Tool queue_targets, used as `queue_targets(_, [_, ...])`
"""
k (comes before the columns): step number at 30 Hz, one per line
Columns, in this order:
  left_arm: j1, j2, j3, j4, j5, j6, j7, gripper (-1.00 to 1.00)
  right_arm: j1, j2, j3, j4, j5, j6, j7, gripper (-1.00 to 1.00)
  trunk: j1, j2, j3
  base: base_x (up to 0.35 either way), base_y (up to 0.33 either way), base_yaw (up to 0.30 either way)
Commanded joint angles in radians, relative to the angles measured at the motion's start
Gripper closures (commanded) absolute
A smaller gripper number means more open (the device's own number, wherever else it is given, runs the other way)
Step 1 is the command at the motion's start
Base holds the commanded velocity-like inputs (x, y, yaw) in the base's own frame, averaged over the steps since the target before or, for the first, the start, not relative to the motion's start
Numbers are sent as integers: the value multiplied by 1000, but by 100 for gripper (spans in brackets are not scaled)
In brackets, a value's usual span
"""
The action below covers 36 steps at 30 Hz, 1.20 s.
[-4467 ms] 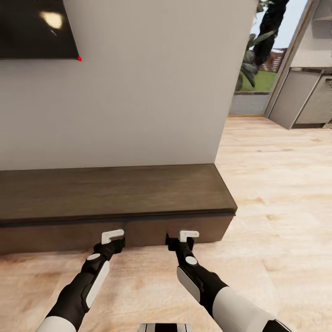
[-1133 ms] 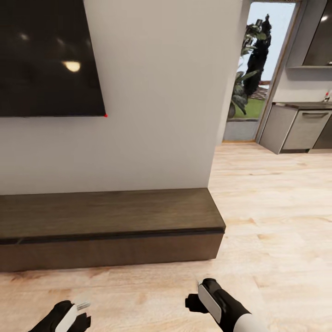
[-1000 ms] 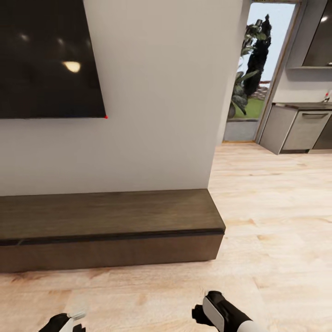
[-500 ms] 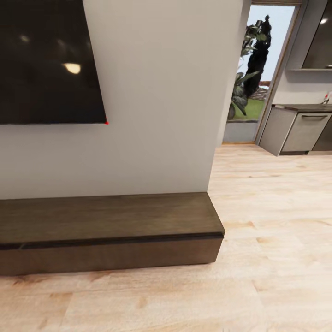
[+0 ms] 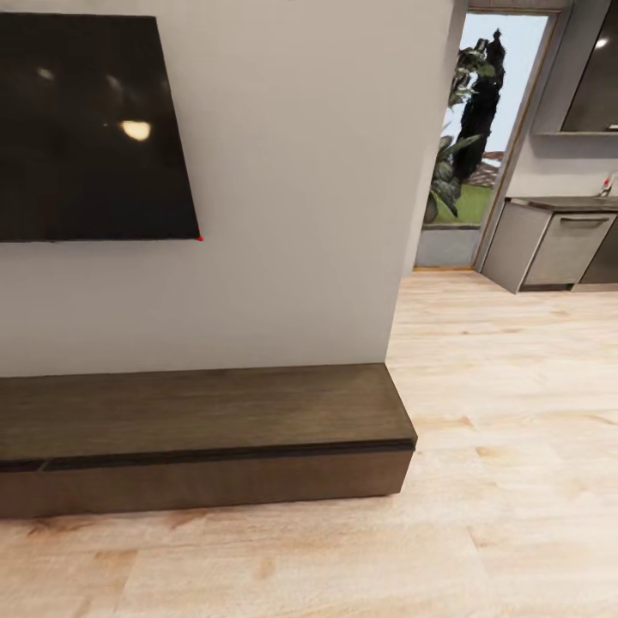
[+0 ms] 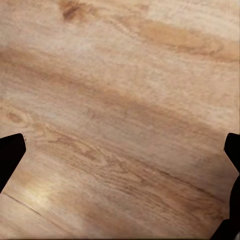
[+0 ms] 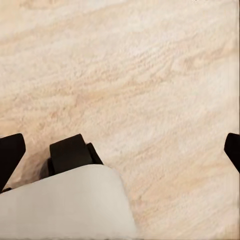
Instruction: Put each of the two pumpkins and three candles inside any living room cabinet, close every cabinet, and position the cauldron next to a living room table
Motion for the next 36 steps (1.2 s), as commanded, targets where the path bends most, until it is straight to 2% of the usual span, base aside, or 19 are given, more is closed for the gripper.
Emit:
queue_targets(1, [3,0,-9,0,9,-5,2,-100,4,-4,9,6,-10,-17,1,-100,-4,7,2,0,0,0])
queue_targets(15, [31,-8,-10,2,9,-16,2,-100,14,-27,8,10,-14,-40,1,-100,-58,105,46,0,0,0])
queue_targets(21, [42,-7,-10,2,9,-24,2,-100,18,-55,7,12,-16,-38,-11,-100,-81,147,65,0,0,0])
queue_targets(30, [63,-7,-10,2,7,-30,-4,-100,94,-101,7,12,-20,-53,-16,-100,-115,210,93,0,0,0])
queue_targets(36, [91,-9,-11,3,3,-30,-20,-100,138,-109,8,11,-13,-73,11,-100,-138,252,112,0,0,0])
